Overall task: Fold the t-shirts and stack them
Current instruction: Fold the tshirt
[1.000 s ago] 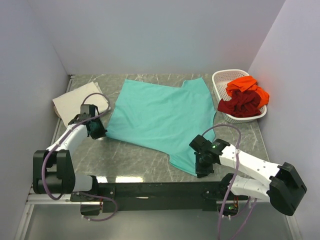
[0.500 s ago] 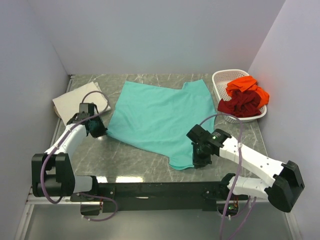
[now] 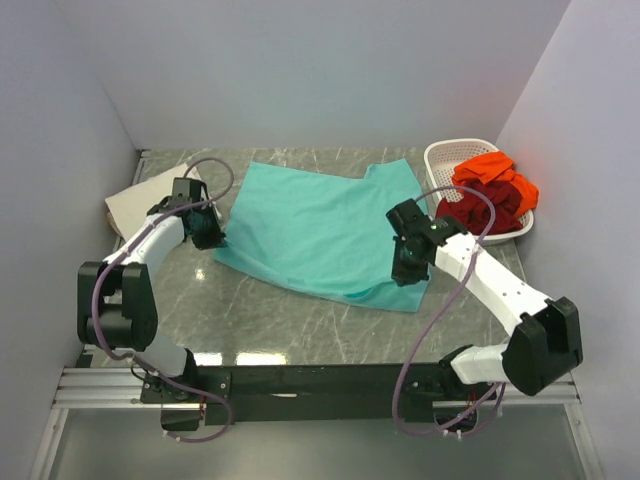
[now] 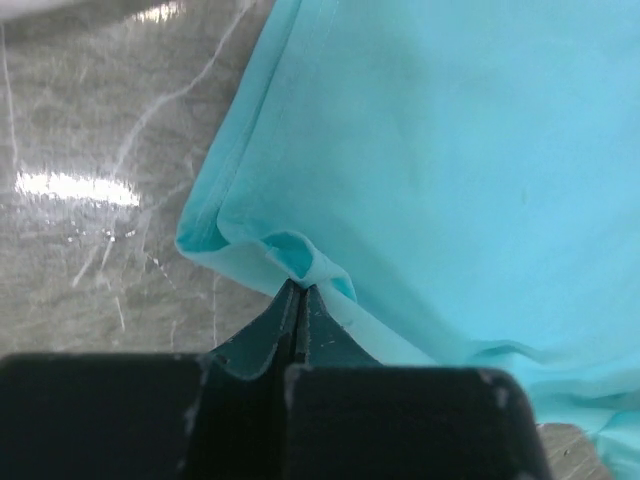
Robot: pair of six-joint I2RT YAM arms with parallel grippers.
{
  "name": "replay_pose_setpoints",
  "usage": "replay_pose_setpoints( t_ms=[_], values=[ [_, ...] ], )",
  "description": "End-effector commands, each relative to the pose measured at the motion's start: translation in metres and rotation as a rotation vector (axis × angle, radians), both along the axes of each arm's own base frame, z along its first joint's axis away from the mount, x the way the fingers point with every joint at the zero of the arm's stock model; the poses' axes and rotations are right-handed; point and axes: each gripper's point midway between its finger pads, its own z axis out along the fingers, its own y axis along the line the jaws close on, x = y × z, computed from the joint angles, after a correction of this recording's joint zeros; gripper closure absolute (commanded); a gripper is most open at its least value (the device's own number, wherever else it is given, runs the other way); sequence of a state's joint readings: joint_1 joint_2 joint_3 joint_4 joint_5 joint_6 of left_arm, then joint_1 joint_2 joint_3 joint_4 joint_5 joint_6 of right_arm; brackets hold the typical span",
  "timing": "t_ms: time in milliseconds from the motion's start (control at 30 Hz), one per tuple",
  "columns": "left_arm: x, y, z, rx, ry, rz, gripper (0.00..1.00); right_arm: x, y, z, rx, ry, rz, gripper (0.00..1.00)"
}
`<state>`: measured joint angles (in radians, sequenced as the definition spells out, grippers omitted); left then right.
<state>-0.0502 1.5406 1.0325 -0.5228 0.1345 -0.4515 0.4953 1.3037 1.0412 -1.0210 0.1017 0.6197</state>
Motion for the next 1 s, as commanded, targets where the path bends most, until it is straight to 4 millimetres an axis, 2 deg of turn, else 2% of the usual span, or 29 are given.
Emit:
replay_pose_setpoints(
  t_ms=[0, 133, 300, 500, 700, 900, 967],
  values=[
    [0.019, 0.0, 0.018, 0.022, -0.042, -0.045, 1.0, 0.041, -0.013, 0.012, -0.05, -0.086, 0.013, 1.0],
    [0.036, 0.001, 0.028, 0.045, -0.052, -0.071, 1.0, 0.071, -0.022, 0.023, -0.078, -0.122, 0.003, 1.0],
    [0.05, -0.002, 0.026, 0.037, -0.036, -0.102, 1.0, 0.105, -0.03, 0.035, -0.09, -0.158, -0.022, 1.0],
    [0.067, -0.002, 0.021, 0.051, -0.029, -0.113, 1.0, 0.135, -0.04, 0.034, -0.118, -0.163, -0.039, 1.0],
    [0.084, -0.006, 0.012, 0.04, -0.02, -0.146, 1.0, 0.149, -0.049, 0.023, -0.152, -0.137, -0.042, 1.0],
    [0.105, -0.009, 0.021, 0.036, -0.05, -0.155, 1.0, 0.161, -0.054, 0.017, -0.169, -0.125, -0.048, 1.0],
    [0.108, -0.009, 0.016, 0.031, -0.039, -0.158, 1.0, 0.165, -0.055, 0.016, -0.172, -0.124, -0.05, 1.0]
  ],
)
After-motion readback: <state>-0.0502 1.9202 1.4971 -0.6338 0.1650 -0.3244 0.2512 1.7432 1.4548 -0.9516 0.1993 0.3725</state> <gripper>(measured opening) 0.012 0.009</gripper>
